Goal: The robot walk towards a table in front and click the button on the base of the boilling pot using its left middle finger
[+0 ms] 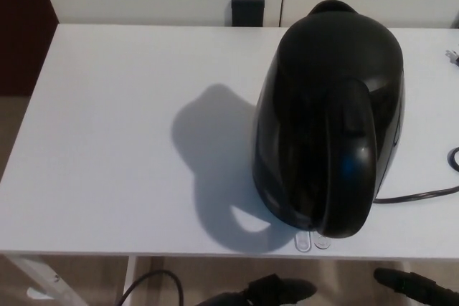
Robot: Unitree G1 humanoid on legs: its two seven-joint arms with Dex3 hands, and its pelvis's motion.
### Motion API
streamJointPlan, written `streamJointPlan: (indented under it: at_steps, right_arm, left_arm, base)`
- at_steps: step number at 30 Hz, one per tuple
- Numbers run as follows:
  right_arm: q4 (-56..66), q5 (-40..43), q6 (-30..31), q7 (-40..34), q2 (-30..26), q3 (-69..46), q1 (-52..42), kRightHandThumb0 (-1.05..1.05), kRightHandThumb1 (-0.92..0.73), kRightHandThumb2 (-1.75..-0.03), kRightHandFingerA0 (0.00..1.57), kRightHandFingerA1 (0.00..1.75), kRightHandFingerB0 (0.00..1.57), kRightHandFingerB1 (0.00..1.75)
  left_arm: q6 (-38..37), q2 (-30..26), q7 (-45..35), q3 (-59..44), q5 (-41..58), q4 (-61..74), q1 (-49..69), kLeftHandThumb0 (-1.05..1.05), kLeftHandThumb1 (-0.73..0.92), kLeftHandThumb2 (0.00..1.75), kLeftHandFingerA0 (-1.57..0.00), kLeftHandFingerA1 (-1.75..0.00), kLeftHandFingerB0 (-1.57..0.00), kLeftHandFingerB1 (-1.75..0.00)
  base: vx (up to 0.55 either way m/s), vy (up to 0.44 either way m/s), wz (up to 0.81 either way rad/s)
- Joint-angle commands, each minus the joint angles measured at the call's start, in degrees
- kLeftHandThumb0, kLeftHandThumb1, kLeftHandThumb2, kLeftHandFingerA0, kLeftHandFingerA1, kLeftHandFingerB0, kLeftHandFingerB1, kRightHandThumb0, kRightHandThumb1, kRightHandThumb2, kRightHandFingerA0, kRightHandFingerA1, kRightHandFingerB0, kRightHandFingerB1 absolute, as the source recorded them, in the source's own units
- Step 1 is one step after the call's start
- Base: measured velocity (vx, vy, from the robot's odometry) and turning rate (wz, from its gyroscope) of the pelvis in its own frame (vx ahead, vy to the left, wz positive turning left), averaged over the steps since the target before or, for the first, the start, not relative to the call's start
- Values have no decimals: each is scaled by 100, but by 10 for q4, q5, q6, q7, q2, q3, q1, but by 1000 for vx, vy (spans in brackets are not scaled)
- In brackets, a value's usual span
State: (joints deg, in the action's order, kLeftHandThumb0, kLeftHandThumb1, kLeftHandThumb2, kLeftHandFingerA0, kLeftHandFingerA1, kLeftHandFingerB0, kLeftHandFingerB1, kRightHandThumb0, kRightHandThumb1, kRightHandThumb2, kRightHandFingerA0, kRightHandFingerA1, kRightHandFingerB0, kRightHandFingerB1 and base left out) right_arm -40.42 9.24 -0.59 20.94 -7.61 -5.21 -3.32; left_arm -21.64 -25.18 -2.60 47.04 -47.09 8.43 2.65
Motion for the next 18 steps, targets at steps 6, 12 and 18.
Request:
streamJointPlan:
  at_steps: [6, 12, 18]
  right_arm:
    - [18, -16, 18, -5, -27, 1, 22, -13, -50, -54, 65, 49, 43, 40]
    - [30, -35, 16, -5, -39, 16, 20, -20, -49, -54, 63, 48, 41, 39]
    - [20, -23, 8, 18, -42, 13, 22, -20, -49, -54, 58, 48, 37, 39]
  left_arm:
    - [-64, -46, 103, 63, -234, 44, -61, -32, 59, 111, -1, -46, 0, -49]
    - [-56, -46, 146, 66, -249, 31, -79, -33, 57, 109, 0, -46, 0, -48]
    - [-57, -44, 144, 58, -237, 33, -89, -66, 69, 92, -16, -41, -6, -35]
  base:
    - [0, 0, 0]
    - [0, 0, 0]
    - [0, 0, 0]
